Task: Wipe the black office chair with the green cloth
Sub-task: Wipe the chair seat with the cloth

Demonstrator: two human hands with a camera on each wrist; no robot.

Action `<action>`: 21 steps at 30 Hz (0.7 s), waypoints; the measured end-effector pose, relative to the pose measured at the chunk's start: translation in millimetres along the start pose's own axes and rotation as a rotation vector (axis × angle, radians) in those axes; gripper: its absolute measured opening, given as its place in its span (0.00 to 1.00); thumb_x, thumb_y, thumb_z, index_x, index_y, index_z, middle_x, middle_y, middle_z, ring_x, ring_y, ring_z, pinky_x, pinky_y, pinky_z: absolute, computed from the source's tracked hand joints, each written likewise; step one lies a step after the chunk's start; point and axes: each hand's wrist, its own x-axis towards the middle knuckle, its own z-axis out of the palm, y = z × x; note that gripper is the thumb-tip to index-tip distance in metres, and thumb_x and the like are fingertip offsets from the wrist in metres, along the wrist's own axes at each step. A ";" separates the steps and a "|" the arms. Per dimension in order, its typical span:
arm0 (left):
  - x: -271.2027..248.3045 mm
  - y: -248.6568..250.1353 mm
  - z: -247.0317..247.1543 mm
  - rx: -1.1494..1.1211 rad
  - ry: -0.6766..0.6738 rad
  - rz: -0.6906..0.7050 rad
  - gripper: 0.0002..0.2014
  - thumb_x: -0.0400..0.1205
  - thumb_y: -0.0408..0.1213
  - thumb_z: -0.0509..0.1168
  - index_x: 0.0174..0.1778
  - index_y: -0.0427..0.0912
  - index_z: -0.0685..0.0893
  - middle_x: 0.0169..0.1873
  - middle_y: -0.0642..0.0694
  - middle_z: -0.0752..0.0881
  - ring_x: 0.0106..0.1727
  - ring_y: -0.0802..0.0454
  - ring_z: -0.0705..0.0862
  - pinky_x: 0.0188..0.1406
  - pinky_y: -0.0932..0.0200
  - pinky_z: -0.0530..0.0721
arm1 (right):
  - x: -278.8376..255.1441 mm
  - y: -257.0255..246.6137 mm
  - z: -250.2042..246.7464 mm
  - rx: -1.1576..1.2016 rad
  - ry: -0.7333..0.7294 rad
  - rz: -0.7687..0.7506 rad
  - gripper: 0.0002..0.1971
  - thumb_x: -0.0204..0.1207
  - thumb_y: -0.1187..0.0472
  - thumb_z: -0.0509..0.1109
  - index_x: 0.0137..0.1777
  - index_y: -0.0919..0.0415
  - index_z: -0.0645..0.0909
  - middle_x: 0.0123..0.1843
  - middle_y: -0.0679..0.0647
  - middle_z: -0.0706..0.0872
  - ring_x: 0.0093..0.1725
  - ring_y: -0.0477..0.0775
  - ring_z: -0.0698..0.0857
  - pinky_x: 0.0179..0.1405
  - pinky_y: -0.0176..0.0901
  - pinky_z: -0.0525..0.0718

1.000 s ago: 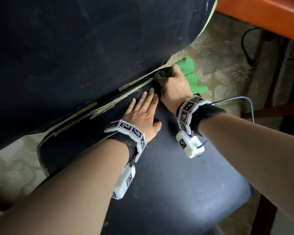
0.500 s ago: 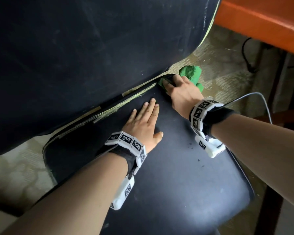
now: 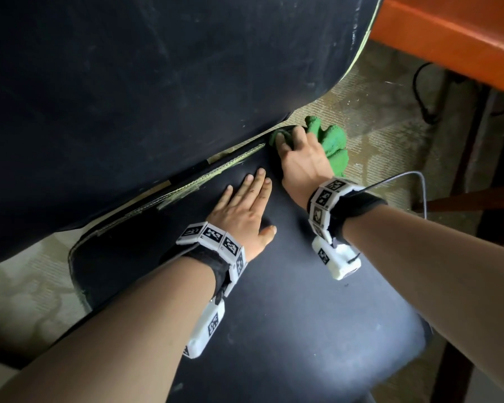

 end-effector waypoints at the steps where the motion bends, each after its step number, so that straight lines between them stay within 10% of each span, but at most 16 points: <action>1: 0.1 0.5 0.4 0.003 0.007 -0.002 0.42 0.87 0.56 0.53 0.87 0.48 0.33 0.85 0.52 0.28 0.87 0.56 0.33 0.87 0.47 0.38 | -2.3 -2.6 -0.1 0.018 0.003 -0.001 0.21 0.85 0.61 0.53 0.77 0.65 0.67 0.70 0.63 0.67 0.65 0.66 0.71 0.66 0.54 0.73; 7: 0.6 0.9 -1.5 -0.007 -0.004 0.004 0.42 0.87 0.57 0.54 0.87 0.48 0.33 0.85 0.52 0.28 0.87 0.55 0.33 0.87 0.47 0.39 | -13.7 18.0 3.3 0.040 0.156 -0.238 0.27 0.73 0.71 0.64 0.74 0.71 0.72 0.70 0.65 0.75 0.53 0.66 0.79 0.44 0.56 0.88; 17: 0.4 -1.2 -0.2 0.004 0.005 0.009 0.45 0.85 0.59 0.55 0.87 0.47 0.32 0.85 0.52 0.27 0.86 0.56 0.32 0.87 0.48 0.38 | -26.6 27.7 14.3 -0.146 0.164 -0.494 0.28 0.75 0.68 0.55 0.77 0.71 0.72 0.77 0.65 0.75 0.47 0.64 0.80 0.50 0.53 0.85; 21: 0.2 0.2 3.0 0.006 0.025 0.004 0.46 0.85 0.61 0.55 0.87 0.47 0.31 0.85 0.51 0.28 0.86 0.55 0.32 0.87 0.47 0.38 | -23.0 42.8 13.0 -0.042 0.206 -0.632 0.30 0.67 0.75 0.67 0.73 0.67 0.79 0.73 0.59 0.82 0.46 0.63 0.82 0.49 0.51 0.88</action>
